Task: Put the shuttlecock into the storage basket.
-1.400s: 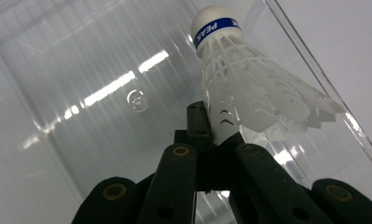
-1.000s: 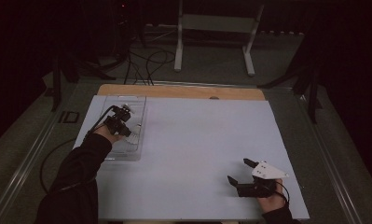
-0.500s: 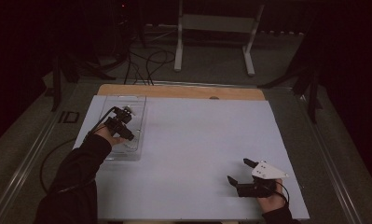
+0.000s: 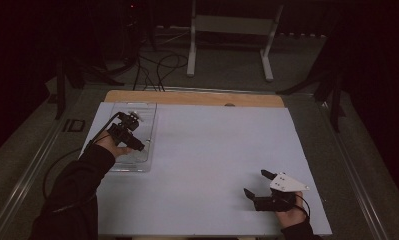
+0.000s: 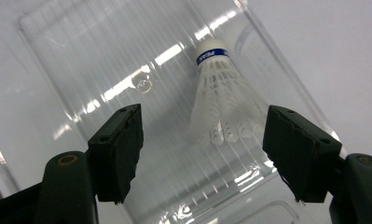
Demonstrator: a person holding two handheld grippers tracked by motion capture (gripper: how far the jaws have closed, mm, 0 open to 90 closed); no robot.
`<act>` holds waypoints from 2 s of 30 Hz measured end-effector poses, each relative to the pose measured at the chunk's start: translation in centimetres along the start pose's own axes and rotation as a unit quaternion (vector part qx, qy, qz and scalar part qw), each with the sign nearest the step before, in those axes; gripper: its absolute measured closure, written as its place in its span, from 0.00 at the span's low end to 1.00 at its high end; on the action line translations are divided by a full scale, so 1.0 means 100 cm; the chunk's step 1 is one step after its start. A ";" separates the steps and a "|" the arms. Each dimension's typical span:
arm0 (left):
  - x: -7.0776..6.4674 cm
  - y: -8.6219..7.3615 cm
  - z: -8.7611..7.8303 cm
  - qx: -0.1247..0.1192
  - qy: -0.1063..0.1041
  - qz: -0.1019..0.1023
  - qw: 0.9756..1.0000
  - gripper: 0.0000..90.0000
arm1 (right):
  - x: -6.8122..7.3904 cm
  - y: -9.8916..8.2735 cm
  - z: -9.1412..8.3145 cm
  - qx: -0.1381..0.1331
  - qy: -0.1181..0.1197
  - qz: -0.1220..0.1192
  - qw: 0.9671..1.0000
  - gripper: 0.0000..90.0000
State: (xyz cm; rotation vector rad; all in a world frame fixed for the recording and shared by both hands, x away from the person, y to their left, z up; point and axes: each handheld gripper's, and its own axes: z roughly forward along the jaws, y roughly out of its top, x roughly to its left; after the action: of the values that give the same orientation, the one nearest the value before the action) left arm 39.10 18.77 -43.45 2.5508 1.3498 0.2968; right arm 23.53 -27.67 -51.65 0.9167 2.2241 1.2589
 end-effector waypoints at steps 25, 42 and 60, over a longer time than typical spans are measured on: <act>-0.031 0.018 -0.031 -0.078 -0.080 0.026 0.993 0.00 | 0.000 0.000 0.000 -0.001 -0.001 0.001 1.000 0.11; -0.060 0.031 -0.025 -0.106 -0.124 0.080 0.983 0.00 | 0.000 0.000 0.000 -0.001 0.000 0.000 1.000 0.11; -0.082 0.033 -0.017 -0.147 -0.176 0.134 0.964 0.00 | -0.001 0.000 -0.001 -0.004 0.001 -0.001 1.000 0.11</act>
State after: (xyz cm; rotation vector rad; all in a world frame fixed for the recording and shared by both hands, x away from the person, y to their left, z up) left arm 36.60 10.34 -41.42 2.3848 0.7726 0.0742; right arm 23.53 -27.74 -51.61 0.9110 2.2198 1.2685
